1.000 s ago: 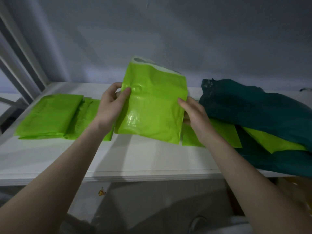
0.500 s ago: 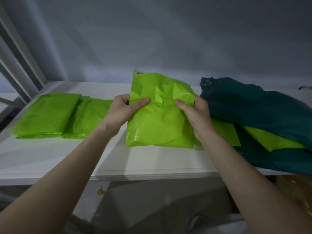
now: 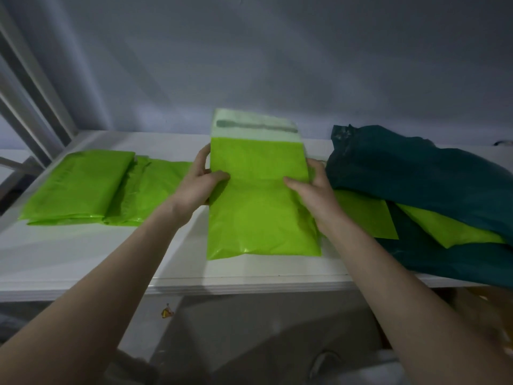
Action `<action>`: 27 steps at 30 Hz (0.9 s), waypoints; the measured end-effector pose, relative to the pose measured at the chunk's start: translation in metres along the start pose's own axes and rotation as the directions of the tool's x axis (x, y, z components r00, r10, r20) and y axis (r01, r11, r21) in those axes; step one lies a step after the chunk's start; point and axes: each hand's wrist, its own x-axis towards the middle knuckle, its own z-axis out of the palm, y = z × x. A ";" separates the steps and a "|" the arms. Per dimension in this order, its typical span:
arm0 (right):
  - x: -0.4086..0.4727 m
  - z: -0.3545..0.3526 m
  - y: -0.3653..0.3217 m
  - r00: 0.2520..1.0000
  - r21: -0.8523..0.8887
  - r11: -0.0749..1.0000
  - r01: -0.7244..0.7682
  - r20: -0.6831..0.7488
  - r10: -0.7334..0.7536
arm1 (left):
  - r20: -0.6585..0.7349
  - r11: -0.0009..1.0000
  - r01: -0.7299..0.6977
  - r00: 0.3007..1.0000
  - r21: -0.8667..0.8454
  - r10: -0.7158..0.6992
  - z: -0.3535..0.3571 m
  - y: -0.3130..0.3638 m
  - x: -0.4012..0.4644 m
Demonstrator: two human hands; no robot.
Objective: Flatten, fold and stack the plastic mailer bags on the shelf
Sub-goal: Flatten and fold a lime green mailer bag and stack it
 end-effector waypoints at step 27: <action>-0.042 0.048 0.059 0.932 -0.853 0.387 0.351 0.359 -0.053 | 0.196 0.405 -0.271 0.956 0.873 0.217 0.037 -0.084 -0.031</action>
